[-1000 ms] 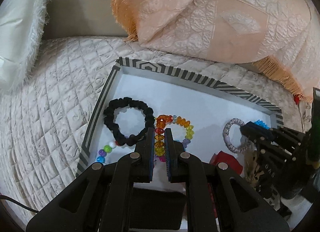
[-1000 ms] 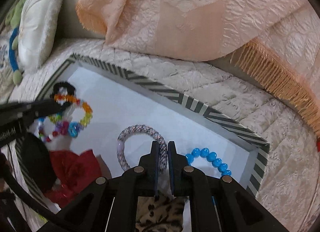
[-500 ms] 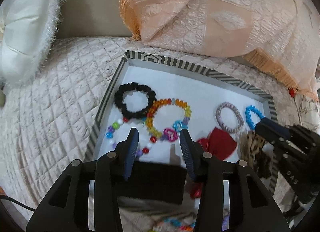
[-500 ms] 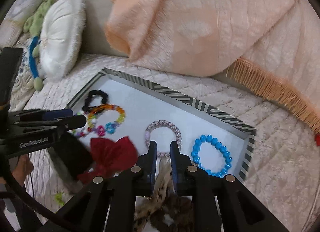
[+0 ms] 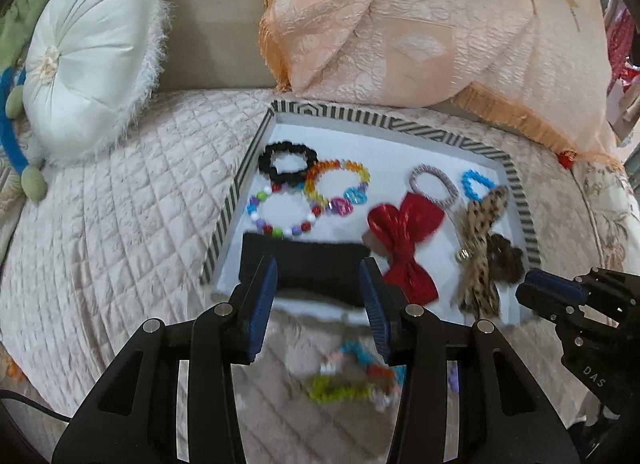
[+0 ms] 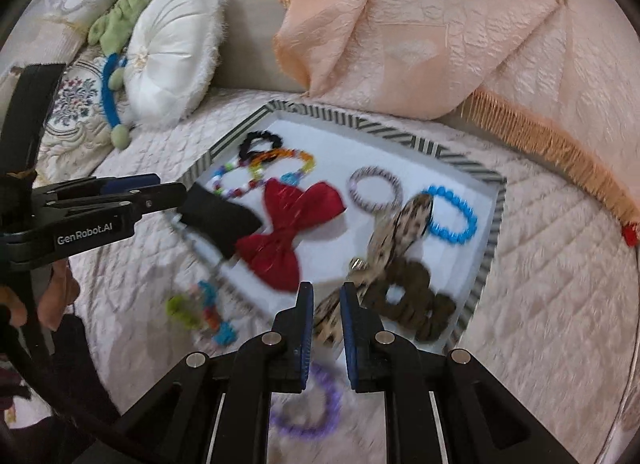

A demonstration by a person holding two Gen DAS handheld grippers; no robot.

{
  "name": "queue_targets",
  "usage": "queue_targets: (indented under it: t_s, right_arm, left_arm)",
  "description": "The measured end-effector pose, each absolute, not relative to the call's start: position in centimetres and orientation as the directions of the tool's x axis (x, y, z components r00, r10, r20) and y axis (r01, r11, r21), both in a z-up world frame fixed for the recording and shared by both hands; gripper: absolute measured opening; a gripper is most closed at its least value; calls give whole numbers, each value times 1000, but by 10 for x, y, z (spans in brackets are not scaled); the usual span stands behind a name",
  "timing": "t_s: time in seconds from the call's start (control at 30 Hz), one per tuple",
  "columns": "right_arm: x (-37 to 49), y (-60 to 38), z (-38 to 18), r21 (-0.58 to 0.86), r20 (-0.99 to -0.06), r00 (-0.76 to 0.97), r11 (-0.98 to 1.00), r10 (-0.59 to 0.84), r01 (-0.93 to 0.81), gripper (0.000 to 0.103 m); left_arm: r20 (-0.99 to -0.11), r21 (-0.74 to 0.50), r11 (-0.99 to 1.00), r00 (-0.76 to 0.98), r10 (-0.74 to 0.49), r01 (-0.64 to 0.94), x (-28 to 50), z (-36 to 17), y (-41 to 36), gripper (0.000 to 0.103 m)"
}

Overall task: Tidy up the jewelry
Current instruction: 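Move both open tools back toward the purple bracelet and multicolour hair ties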

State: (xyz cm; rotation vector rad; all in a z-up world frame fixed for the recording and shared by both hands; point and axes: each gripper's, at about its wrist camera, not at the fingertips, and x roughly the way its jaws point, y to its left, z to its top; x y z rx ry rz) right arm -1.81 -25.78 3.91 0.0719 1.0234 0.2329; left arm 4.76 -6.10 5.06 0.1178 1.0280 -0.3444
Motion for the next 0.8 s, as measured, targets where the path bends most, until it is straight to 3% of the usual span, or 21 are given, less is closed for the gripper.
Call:
queue_targets:
  t_s: [0.3, 0.8]
  right_arm:
    - [-67, -250, 25, 150, -872, 440, 973, 215, -177, 26]
    - [-71, -254, -23, 140, -916, 356, 980, 183, -145, 27]
  left_arm:
    - [-882, -166, 927, 370, -293, 337, 15, 43, -31, 44]
    - [-935, -175, 933, 244, -257, 313, 6, -10, -22, 46]
